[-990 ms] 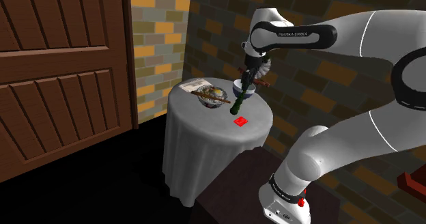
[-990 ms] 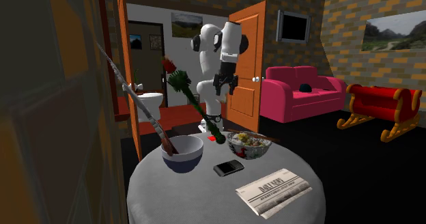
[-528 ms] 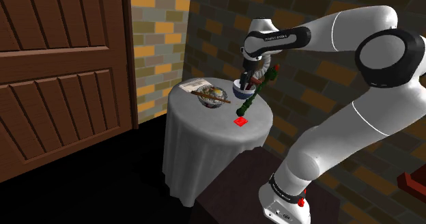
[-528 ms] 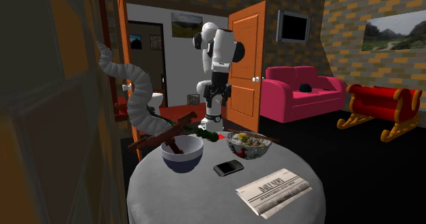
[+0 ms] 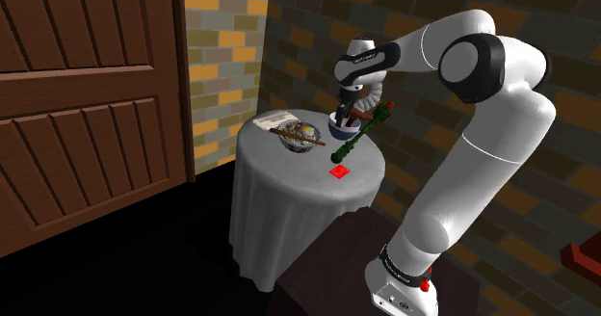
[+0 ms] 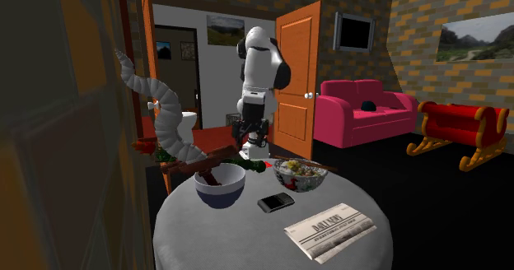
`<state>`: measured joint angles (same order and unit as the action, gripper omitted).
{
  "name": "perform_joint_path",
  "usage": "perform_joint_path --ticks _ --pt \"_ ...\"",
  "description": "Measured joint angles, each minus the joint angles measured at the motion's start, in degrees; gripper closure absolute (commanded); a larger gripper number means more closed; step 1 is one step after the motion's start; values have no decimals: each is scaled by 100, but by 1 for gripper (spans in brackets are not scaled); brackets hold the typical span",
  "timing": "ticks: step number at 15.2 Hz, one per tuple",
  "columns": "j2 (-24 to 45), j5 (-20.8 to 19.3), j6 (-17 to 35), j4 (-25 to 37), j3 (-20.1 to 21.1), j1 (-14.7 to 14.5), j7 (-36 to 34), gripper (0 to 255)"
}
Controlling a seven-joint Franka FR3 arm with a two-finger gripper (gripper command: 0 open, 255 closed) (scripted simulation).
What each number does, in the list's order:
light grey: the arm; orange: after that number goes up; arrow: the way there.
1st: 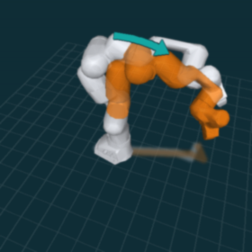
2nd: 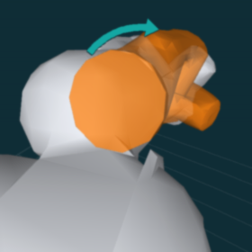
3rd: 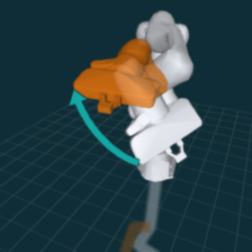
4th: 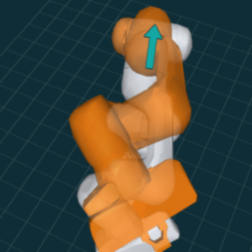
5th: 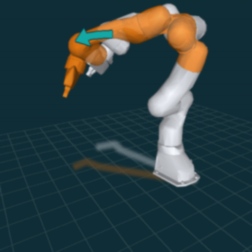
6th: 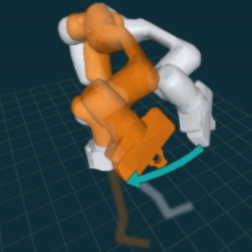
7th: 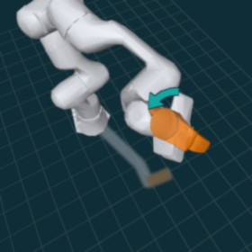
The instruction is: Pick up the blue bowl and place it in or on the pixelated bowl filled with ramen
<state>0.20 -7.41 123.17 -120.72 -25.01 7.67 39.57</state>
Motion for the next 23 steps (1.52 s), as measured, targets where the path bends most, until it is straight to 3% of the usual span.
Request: perform_joint_path --ticks 7,13,19,20,23 --pt "1226 665 381 838 -91 304 704 0" --pt "1498 808 781 691 -62 380 811 0" --pt "1538 830 830 683 -57 393 829 0" --pt "1538 830 830 683 -57 393 829 255" --pt "1538 830 830 683 -57 393 829 255"
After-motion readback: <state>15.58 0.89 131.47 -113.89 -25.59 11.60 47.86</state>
